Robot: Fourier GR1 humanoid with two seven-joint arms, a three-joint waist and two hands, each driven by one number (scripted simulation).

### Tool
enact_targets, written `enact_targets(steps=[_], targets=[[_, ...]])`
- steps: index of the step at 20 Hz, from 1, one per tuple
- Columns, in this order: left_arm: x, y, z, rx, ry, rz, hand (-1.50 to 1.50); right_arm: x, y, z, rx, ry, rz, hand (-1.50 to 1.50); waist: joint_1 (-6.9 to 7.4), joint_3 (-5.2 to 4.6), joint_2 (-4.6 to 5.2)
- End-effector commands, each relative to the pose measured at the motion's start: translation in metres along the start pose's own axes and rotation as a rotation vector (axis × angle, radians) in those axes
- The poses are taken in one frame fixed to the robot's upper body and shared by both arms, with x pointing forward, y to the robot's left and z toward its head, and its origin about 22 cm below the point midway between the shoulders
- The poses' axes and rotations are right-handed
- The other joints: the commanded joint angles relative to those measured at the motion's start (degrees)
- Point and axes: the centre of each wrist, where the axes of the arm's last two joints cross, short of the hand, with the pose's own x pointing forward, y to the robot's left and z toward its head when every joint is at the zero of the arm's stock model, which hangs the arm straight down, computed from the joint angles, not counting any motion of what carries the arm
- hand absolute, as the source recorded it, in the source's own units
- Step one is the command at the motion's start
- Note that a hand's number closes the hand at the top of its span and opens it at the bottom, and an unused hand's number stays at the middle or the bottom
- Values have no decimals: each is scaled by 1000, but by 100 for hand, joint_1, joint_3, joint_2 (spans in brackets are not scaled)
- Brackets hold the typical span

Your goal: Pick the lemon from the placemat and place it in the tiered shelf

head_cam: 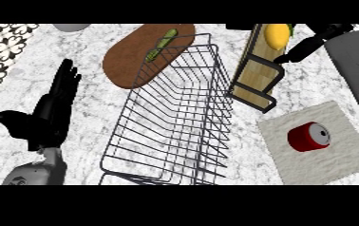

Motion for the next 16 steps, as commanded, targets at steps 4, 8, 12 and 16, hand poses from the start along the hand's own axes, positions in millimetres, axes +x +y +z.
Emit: enact_targets(steps=[4, 8, 12, 16], targets=[[-4, 14, -2, 6, 9, 3, 0, 11, -25, 4, -21, -120, -230, -150, -3, -3, 2], [-6, -12, 0, 4, 6, 1, 0, 26, -66, 25, -120, -74, -246, -150, -12, -2, 12], [5, -3, 1, -32, -11, 0, 0, 35, -97, 49, -239, 16, -270, -150, 169, 5, 84], [12, -5, 2, -42, -32, 12, 0, 33, -126, 99, -301, 107, -253, -150, 229, 20, 129]])
